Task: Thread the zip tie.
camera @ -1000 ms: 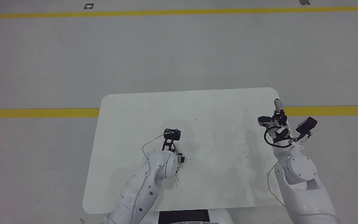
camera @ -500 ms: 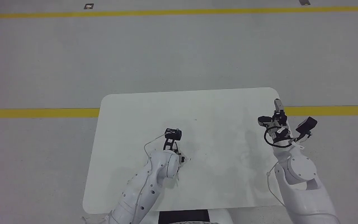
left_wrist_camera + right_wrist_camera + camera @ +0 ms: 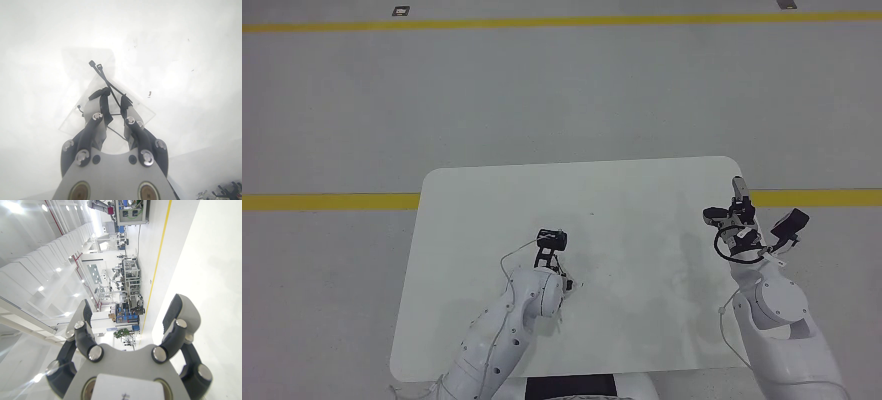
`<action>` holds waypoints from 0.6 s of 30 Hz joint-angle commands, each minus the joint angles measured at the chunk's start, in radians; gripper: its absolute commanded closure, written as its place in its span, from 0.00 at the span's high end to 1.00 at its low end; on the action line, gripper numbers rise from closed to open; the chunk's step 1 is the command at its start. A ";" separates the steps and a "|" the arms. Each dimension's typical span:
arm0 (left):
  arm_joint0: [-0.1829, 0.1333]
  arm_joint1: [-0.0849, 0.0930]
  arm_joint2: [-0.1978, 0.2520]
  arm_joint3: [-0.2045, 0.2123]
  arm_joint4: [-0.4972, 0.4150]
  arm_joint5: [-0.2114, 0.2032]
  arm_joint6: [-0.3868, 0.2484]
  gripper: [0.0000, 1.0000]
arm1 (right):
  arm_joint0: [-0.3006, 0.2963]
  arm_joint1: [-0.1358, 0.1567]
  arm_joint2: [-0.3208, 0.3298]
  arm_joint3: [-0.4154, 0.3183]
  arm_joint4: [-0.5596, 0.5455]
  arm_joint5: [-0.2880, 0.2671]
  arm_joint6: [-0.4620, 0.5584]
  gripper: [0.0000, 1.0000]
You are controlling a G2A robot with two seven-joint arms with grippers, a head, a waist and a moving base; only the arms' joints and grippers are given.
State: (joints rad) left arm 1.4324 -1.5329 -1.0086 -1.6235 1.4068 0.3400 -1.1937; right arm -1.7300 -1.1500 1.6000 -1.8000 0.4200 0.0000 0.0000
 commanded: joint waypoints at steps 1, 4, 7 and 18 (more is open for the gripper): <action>-0.002 0.000 0.000 -0.001 0.004 0.000 -0.003 0.00 | 0.000 0.000 0.000 0.000 0.000 0.000 0.000 1.00; -0.003 -0.001 -0.001 0.000 0.006 0.000 -0.004 0.00 | 0.000 0.000 0.000 0.000 0.000 0.000 0.000 1.00; -0.005 -0.002 0.000 0.000 0.002 0.000 0.002 0.19 | 0.000 0.000 0.000 0.000 0.000 0.000 0.000 1.00; -0.021 -0.007 0.002 0.033 -0.007 0.000 0.002 0.25 | 0.000 0.000 0.000 0.000 0.000 0.000 0.000 1.00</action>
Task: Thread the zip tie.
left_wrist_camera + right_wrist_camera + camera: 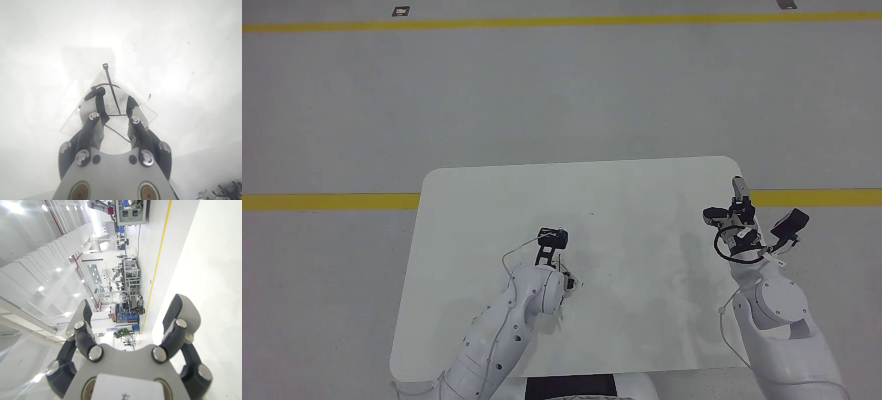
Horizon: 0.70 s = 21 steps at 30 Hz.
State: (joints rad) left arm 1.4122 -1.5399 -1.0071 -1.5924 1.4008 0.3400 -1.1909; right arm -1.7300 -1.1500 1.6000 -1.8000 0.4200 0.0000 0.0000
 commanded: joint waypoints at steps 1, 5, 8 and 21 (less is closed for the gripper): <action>-0.002 -0.001 0.000 0.003 -0.001 0.000 -0.001 0.24 | 0.000 0.000 0.000 0.000 0.000 0.000 0.000 1.00; -0.006 -0.002 0.002 0.012 -0.005 0.000 0.002 0.13 | 0.000 0.000 0.000 0.000 0.000 0.000 0.000 1.00; -0.008 -0.003 0.003 0.016 -0.006 0.000 0.004 0.00 | 0.000 0.000 0.000 0.000 0.000 0.000 0.000 1.00; 0.049 0.010 -0.008 -0.125 0.036 -0.018 -0.070 0.00 | 0.000 0.000 0.000 0.000 0.000 0.000 0.000 1.00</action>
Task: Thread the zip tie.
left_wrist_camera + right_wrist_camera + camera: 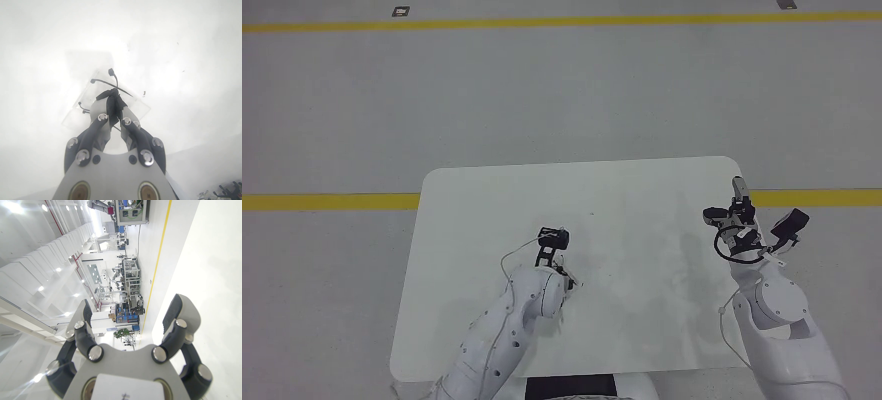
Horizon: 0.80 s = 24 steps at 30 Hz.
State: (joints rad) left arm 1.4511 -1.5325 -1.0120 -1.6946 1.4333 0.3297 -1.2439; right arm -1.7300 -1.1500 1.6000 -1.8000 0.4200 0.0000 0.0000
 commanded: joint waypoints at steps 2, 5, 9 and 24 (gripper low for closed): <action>0.027 0.009 -0.015 -0.065 -0.007 -0.032 -0.055 0.00 | 0.000 0.000 0.000 0.000 0.000 0.000 0.000 1.00; 0.049 0.018 -0.032 -0.115 -0.001 -0.059 -0.097 0.00 | 0.000 0.000 0.000 0.000 0.000 0.000 0.000 1.00; 0.071 0.028 -0.050 -0.170 0.000 -0.086 -0.137 0.00 | 0.000 0.000 0.000 0.000 0.000 0.000 0.000 1.00; 0.139 0.060 -0.259 -0.330 -0.356 -0.165 -0.135 0.00 | 0.000 0.000 0.000 0.000 0.000 0.000 0.000 1.00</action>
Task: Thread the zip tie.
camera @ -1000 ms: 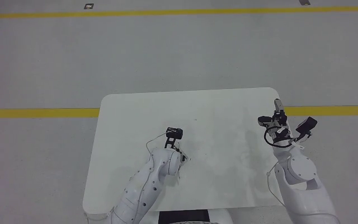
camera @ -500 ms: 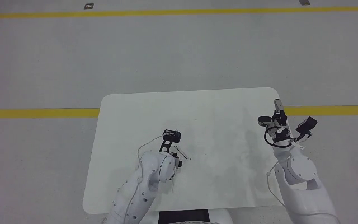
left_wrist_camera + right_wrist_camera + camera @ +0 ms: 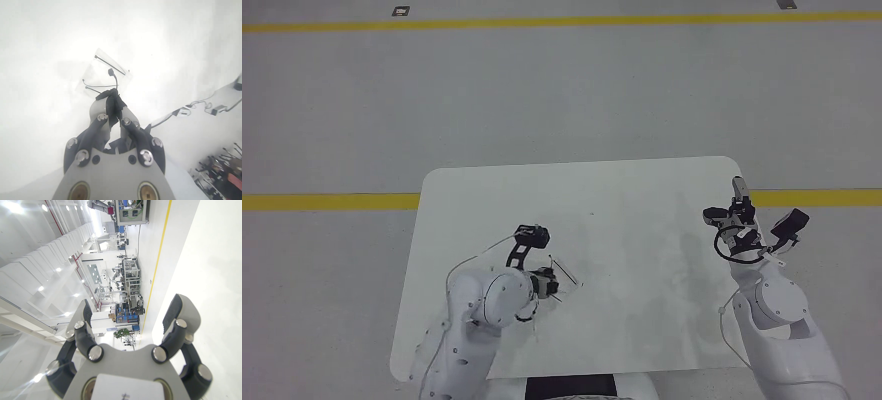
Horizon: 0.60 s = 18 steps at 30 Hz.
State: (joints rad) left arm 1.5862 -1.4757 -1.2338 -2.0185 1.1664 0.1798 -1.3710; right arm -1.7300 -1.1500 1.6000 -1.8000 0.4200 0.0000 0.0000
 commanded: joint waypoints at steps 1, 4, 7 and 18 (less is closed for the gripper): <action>0.004 0.006 -0.066 -0.012 -0.130 -0.029 -0.010 0.00 | 0.000 0.000 0.000 0.000 0.000 0.000 0.000 1.00; 0.018 0.018 -0.145 -0.016 -0.258 -0.087 -0.019 0.00 | 0.000 0.000 0.000 0.000 0.000 0.000 0.000 1.00; 0.033 0.032 -0.201 -0.002 -0.408 -0.154 -0.019 0.00 | 0.000 0.000 0.000 0.000 0.000 0.000 0.000 1.00; 0.038 0.044 -0.236 0.022 -0.515 -0.204 -0.019 0.00 | 0.000 0.000 0.000 0.000 0.000 0.000 0.000 1.00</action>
State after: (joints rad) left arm 1.6238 -1.4321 -1.4697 -1.9969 0.6518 -0.0237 -1.3900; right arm -1.7300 -1.1500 1.6000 -1.8000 0.4200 0.0000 0.0000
